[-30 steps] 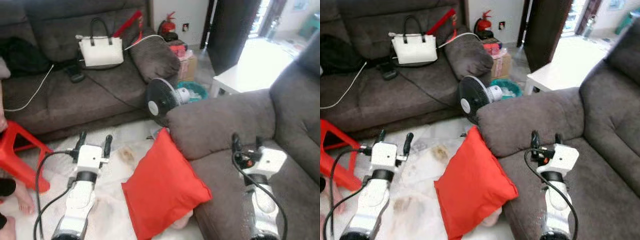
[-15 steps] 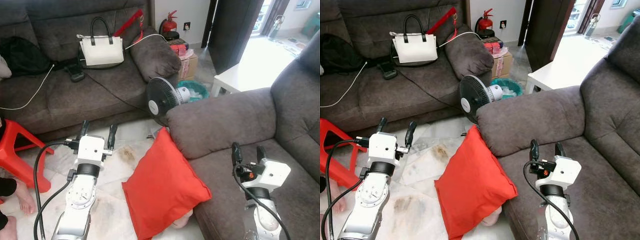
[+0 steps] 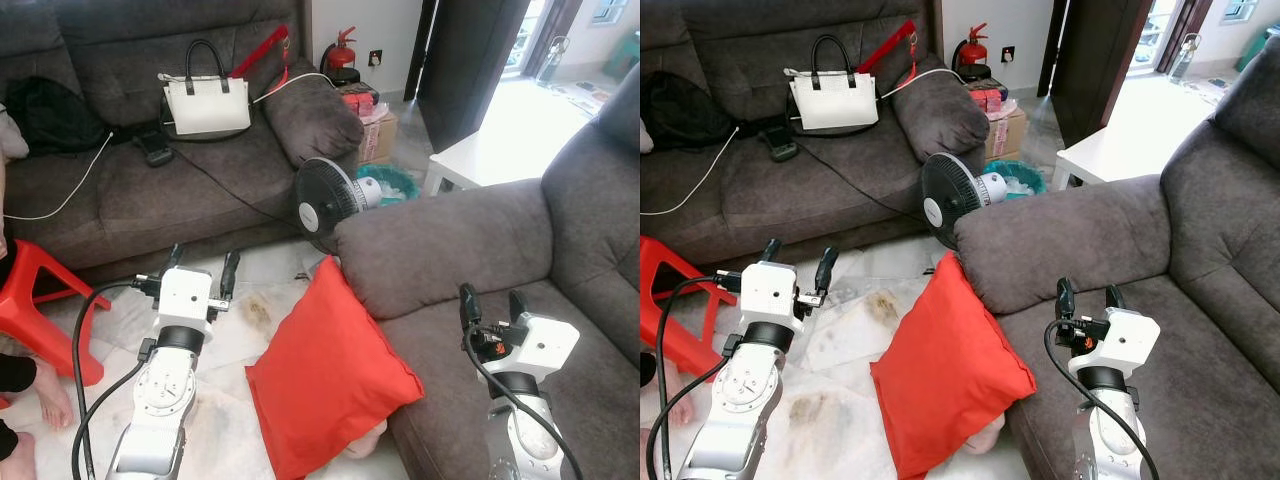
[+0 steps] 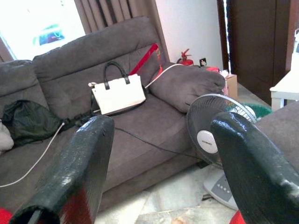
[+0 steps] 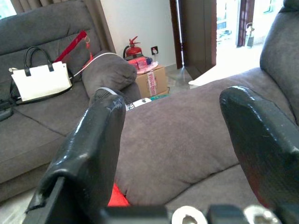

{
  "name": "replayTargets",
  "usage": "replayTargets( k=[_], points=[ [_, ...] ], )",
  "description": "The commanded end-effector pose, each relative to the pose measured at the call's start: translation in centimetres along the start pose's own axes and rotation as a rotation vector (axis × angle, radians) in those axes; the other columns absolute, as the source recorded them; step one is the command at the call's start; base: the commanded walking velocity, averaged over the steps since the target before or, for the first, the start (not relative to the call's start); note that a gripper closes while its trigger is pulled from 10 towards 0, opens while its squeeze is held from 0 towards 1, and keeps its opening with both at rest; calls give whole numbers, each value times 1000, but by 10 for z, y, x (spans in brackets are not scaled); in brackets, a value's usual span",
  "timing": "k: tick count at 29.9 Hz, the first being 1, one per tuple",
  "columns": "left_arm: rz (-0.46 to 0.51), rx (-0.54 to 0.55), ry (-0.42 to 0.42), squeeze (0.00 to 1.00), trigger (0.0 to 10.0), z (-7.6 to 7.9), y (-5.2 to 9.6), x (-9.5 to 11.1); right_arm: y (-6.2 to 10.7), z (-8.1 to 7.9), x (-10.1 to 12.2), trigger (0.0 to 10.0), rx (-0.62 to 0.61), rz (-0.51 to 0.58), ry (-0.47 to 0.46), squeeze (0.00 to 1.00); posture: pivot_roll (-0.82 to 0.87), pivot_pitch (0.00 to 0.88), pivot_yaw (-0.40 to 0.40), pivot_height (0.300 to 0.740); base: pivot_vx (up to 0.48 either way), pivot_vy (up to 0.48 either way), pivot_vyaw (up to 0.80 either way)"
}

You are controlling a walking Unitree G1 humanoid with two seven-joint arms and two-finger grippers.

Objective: Move the pillow to the sofa from floor

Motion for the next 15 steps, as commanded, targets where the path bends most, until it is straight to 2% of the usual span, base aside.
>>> replayTargets(
  k=[1,10,14,15],
  points=[
    [-5,-8,13,0,10000,2,0,2,0,-1,4,10000,2,3,-6,0,118,0,3,740,0,0,0],
    [-29,-28,1,0,10000,4,-2,0,-3,-6,5,10000,21,-7,25,0,132,7,3,740,0,0,0],
    [-44,-34,1,0,10000,5,0,-3,-4,-6,7,10000,24,-4,27,0,136,15,2,740,0,0,800],
    [-45,-34,2,0,10000,5,0,-3,-4,-6,6,10000,19,-6,11,0,140,17,1,740,0,0,0]
  ],
)
Point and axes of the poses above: a point about 5 cm out from each wrist's last joint towards the gripper, its own y axis pointing back from the gripper into the wrist, its own x axis along the axis of the wrist's last joint, z = x × y, the point moved 5 cm from there along -y, pointing out of the wrist towards the gripper, and after that the axes turned 15 degrees about y, right-handed, at the moved point
